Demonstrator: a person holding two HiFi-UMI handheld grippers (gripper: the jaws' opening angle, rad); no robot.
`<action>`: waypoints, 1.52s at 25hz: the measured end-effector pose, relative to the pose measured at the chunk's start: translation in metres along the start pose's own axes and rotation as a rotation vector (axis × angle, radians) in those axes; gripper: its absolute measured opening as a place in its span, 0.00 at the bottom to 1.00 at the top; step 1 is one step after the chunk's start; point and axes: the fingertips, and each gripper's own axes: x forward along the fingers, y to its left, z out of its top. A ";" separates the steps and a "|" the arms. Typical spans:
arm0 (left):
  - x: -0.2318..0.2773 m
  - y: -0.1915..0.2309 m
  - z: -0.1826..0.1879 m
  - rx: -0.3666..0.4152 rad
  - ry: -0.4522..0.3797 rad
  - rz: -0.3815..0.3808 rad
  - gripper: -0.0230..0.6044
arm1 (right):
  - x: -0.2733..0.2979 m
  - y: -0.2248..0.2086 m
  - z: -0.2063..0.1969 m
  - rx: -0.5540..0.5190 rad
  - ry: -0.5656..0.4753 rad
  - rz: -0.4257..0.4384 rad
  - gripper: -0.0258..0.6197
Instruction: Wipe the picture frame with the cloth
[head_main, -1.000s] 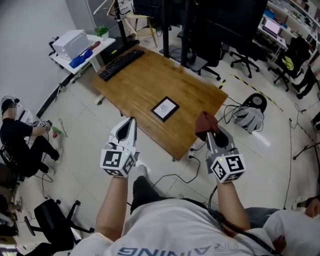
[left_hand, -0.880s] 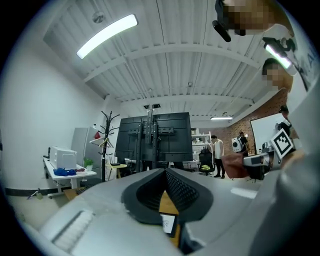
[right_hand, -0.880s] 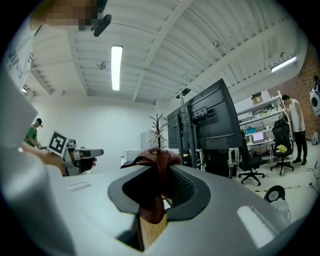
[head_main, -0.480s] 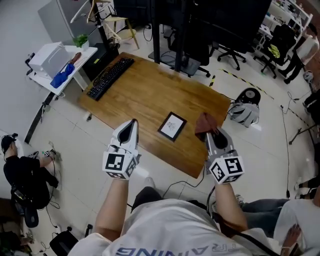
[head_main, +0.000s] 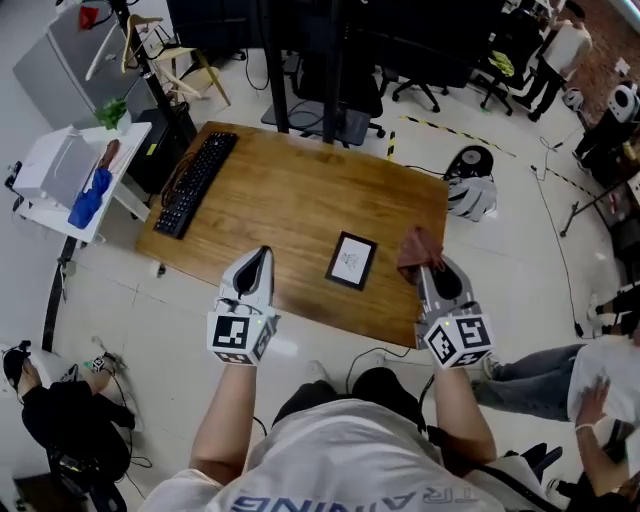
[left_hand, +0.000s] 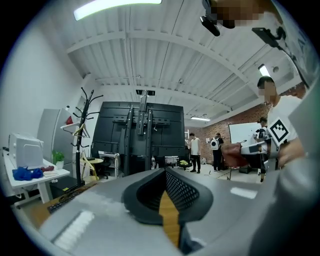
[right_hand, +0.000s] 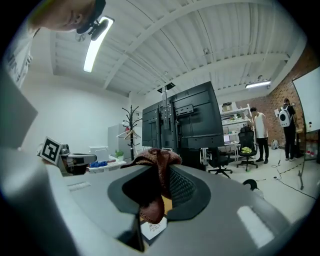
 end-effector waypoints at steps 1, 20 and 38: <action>0.004 0.000 0.000 0.001 0.003 -0.017 0.04 | -0.002 -0.001 -0.001 0.001 0.008 -0.014 0.17; 0.049 -0.036 -0.032 0.026 0.082 -0.118 0.04 | 0.036 -0.024 -0.051 0.066 0.093 0.006 0.17; 0.084 -0.077 -0.160 0.007 0.328 -0.098 0.04 | 0.076 -0.060 -0.123 0.130 0.266 0.092 0.17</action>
